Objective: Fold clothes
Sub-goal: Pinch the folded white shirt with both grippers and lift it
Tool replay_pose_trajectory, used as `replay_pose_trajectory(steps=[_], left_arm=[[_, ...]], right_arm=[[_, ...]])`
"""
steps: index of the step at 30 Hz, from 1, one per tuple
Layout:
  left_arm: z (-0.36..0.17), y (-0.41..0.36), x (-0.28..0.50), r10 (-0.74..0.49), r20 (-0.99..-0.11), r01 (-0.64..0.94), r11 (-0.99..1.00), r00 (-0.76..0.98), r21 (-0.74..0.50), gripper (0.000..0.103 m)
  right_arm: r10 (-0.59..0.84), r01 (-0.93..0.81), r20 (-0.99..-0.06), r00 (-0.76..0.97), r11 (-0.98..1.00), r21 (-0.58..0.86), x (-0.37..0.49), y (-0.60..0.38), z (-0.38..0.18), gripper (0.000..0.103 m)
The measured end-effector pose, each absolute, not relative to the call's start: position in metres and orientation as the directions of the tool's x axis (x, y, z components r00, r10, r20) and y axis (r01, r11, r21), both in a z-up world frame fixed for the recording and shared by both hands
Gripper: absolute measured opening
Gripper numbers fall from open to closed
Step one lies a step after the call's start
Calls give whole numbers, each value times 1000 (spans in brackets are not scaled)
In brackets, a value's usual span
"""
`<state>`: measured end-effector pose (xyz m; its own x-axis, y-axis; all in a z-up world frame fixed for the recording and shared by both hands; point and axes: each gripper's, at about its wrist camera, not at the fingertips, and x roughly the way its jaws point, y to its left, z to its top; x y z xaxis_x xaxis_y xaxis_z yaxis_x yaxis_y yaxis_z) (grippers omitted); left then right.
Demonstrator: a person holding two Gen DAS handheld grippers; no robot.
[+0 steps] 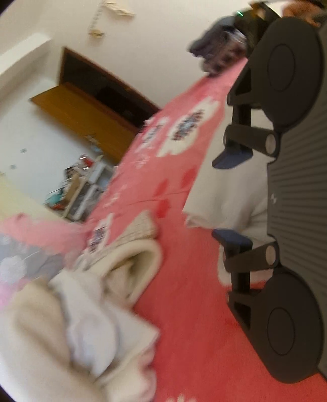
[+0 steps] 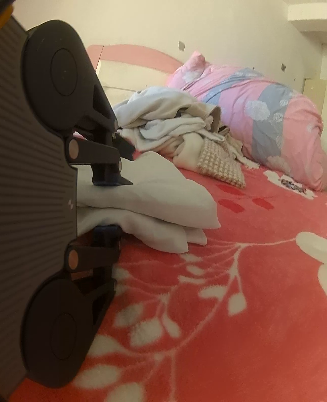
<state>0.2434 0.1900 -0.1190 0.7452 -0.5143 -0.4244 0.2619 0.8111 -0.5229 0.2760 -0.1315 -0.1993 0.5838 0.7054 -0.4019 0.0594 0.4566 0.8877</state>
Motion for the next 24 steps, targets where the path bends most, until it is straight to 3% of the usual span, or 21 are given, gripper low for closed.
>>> replay_pose_trajectory(steps=[4, 8, 11, 24], left_arm=[[-106, 200, 212, -557, -431, 252, 773, 710, -582, 60], [-118, 198, 196, -554, -546, 165, 781, 629, -602, 62], [-132, 197, 193, -556, -579, 96, 765, 596, -637, 63], [-153, 230, 193, -644, -524, -97, 576, 558, -811, 69]], right_arm=[[709, 50, -391, 587, 450, 891, 277, -133, -201, 23], [713, 40, -372, 594, 436, 899, 275, -135, -204, 22], [711, 31, -368, 599, 439, 898, 273, -135, -205, 22], [717, 18, -351, 603, 427, 904, 271, -137, -206, 22]])
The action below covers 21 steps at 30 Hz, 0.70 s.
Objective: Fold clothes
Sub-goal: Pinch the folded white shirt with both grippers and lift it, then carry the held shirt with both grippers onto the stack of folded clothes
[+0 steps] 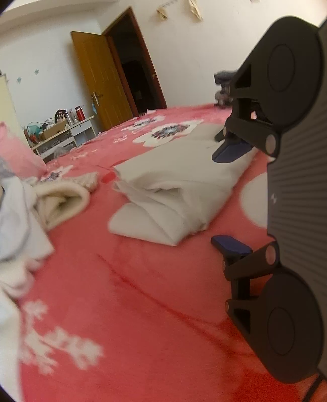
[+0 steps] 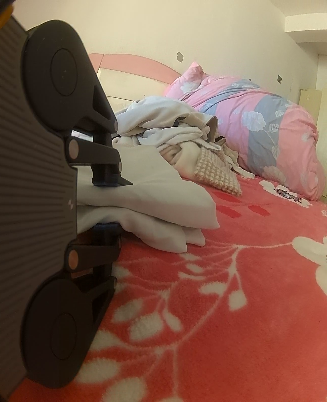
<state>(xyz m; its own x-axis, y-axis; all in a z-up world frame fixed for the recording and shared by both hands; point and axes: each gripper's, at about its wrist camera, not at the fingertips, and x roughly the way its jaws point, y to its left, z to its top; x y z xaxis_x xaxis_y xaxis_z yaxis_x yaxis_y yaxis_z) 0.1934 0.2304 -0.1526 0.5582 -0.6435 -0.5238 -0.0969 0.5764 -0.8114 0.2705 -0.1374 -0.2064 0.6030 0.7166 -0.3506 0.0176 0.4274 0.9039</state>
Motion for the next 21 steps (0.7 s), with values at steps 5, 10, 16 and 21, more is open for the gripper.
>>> replay_pose_trajectory(steps=[5, 10, 16, 21], left_arm=[[-160, 224, 218, -633, -513, -95, 573, 579, -814, 70], [-159, 222, 248, -660, -499, -75, 560, 562, -825, 72], [-162, 216, 265, -660, -463, -59, 538, 591, -841, 69], [-164, 205, 271, -633, -482, -46, 577, 605, -815, 17]], right_arm=[[716, 17, -350, 605, 428, 904, 270, -137, -206, 22], [717, 17, -348, 604, 425, 905, 270, -137, -206, 22], [718, 10, -341, 606, 422, 906, 270, -136, -206, 22], [717, -28, -320, 619, 427, 904, 269, -136, -204, 22]])
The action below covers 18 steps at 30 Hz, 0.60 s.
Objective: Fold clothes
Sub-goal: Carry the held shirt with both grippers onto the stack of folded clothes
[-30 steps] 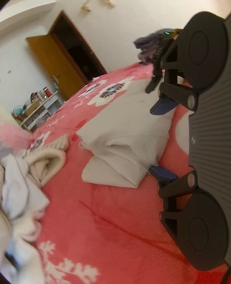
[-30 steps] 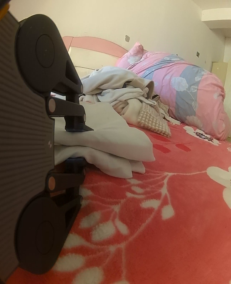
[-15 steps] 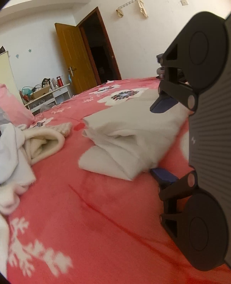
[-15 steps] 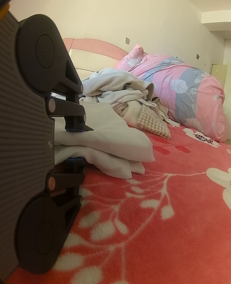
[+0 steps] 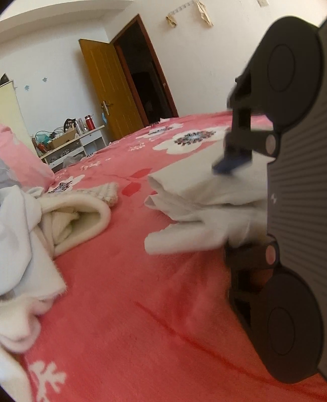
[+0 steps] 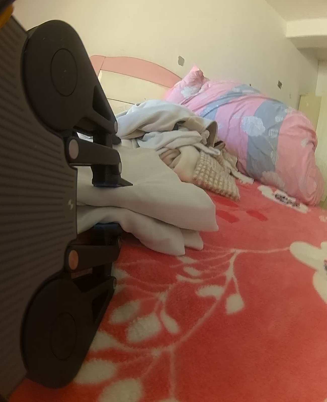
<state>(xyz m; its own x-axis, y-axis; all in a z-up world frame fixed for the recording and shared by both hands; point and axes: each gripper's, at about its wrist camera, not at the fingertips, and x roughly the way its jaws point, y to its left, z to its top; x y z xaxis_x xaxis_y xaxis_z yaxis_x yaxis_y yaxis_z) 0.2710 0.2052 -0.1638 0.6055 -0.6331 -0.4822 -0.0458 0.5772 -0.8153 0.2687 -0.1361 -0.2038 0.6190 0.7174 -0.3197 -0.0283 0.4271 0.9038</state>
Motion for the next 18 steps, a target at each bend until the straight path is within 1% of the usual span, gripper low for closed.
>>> replay_pose_trajectory(steps=[2, 5, 10, 13, 18], left_arm=[[-162, 202, 270, -630, -479, -33, 585, 611, -811, 16], [-151, 199, 267, -639, -450, -6, 572, 624, -820, 14], [-125, 182, 269, -668, -401, 62, 555, 626, -829, 13], [-112, 163, 273, -697, -381, 92, 538, 608, -838, 13], [-80, 111, 285, -745, -371, 163, 534, 554, -829, 13]], right_arm=[[717, -51, -304, 628, 427, 903, 268, -136, -202, 21], [714, -58, -282, 641, 412, 909, 267, -140, -198, 21], [702, -69, -242, 670, 384, 921, 260, -153, -187, 20], [683, -82, -212, 699, 370, 925, 249, -168, -175, 20], [633, -113, -156, 758, 363, 925, 225, -212, -151, 20]])
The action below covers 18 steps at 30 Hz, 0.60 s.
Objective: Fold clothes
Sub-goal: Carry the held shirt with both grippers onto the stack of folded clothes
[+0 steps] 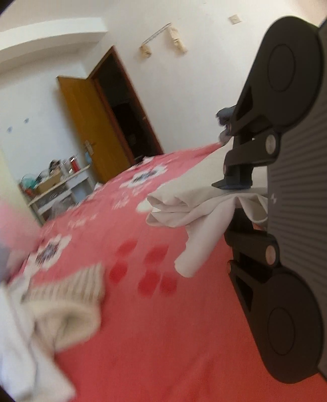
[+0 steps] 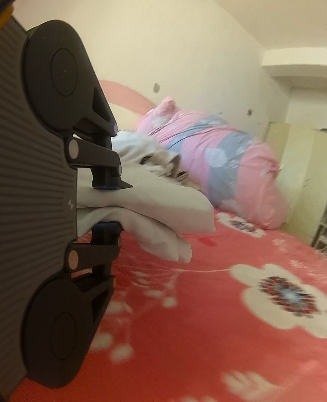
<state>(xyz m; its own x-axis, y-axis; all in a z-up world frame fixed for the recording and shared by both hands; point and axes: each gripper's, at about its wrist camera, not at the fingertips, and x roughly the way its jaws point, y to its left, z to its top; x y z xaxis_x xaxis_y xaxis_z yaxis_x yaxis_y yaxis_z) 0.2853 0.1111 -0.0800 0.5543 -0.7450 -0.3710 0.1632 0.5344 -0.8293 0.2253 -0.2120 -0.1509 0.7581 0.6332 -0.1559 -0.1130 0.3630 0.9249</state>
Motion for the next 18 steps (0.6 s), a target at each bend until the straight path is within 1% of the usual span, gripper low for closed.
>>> replay_pose_trajectory(steps=[3, 6, 10, 13, 16, 18], left_arm=[[-51, 60, 305, -783, -352, 243, 525, 513, -815, 13], [-19, -11, 326, -830, -317, 339, 493, 458, -801, 13], [21, -117, 351, -893, -250, 461, 412, 373, -786, 13], [46, -209, 369, -932, -200, 557, 343, 302, -756, 13], [54, -293, 384, -957, -163, 610, 278, 239, -742, 14], [53, -346, 397, -969, -149, 626, 242, 198, -741, 14]], right_arm=[[582, -133, -116, 805, 367, 921, 210, -250, -133, 20], [505, -165, -57, 861, 384, 908, 193, -300, -106, 20], [373, -194, 14, 928, 451, 871, 170, -379, -57, 20], [255, -183, 50, 966, 532, 827, 150, -439, -21, 20], [118, -137, 82, 990, 610, 781, 134, -496, 10, 20], [43, -98, 91, 995, 630, 770, 130, -530, 18, 20]])
